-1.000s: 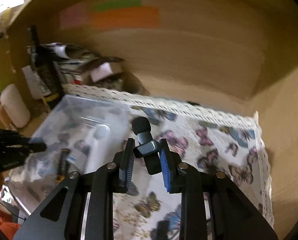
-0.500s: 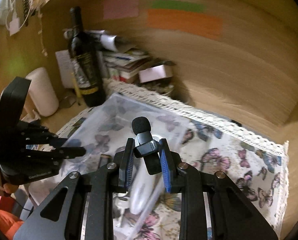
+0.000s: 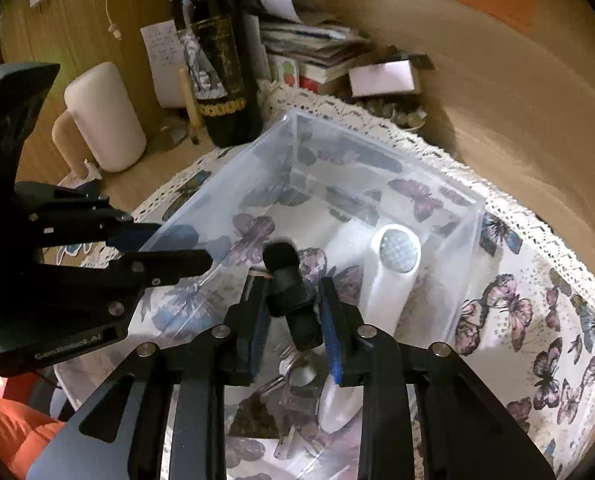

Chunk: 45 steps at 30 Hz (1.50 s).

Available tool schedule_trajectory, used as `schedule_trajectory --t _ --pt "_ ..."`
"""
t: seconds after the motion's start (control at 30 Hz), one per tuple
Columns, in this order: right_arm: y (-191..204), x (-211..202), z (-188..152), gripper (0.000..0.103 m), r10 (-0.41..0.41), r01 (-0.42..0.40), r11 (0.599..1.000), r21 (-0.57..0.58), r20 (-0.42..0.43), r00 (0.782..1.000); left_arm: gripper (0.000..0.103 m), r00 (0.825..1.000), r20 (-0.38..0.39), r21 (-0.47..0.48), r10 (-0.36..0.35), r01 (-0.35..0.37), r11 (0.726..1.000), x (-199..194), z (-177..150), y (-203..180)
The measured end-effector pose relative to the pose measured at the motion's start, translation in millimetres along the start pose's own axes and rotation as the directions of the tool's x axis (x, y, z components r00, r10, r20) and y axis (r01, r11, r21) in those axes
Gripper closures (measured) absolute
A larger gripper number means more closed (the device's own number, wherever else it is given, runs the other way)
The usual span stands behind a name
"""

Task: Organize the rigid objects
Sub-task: 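Carry the black cylindrical item with the right tool and release it into the box, then grasp the silver pen on the cloth with the right tool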

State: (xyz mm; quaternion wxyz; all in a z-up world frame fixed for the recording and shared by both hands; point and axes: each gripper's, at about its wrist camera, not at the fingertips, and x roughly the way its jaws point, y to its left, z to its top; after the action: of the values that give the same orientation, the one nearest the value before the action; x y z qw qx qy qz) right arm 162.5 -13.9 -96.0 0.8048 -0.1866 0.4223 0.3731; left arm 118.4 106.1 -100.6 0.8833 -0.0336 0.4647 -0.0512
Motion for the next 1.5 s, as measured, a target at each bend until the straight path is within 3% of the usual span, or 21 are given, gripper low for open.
schedule_trajectory --t 0.1,0.27,0.5,0.7,0.87,1.03,1.37,1.5 --pt "-1.1 -5.5 -2.3 0.052 -0.008 0.008 1.000 0.015 0.022 1.000 0.087 1.000 0.000 -0.001 0.001 -0.001 1.000 -0.1 0.0 0.1" --pt "-10.3 -21.0 -3.4 0.049 -0.041 0.038 0.998 0.051 0.069 0.997 0.087 1.000 0.000 -0.001 0.000 0.000 1.000 0.0 0.1 0.9" --pt "-36.4 -61.5 -22.2 0.029 -0.192 0.169 0.973 0.155 0.153 0.969 0.087 1.000 0.000 0.000 0.000 0.000 1.000 0.1 0.1 1.0" --pt "-74.4 -97.5 -52.6 0.019 -0.368 0.311 0.902 0.301 0.156 0.917 0.087 1.000 0.002 0.004 0.001 -0.001 1.000 0.4 0.5 0.1" --pt "-102.2 -109.7 -81.7 0.018 -0.467 0.402 0.826 0.395 0.080 0.880 0.087 1.000 0.002 0.003 0.001 -0.001 1.000 0.4 0.4 0.2" --pt "-121.7 -112.2 -115.1 0.018 -0.518 0.458 0.758 0.465 0.003 0.855 0.087 1.000 0.001 0.005 0.001 -0.001 1.000 0.6 0.6 -0.7" --pt "-122.5 -95.6 -167.9 0.022 -0.417 0.376 0.730 0.571 -0.063 0.907 0.087 1.000 0.001 0.009 0.000 0.000 1.000 0.9 0.4 -2.1" --pt "-115.5 -79.5 -177.8 0.049 -0.358 0.350 0.744 0.569 -0.103 0.928 0.087 1.000 0.001 0.011 0.000 0.000 1.000 1.2 0.0 -3.2"
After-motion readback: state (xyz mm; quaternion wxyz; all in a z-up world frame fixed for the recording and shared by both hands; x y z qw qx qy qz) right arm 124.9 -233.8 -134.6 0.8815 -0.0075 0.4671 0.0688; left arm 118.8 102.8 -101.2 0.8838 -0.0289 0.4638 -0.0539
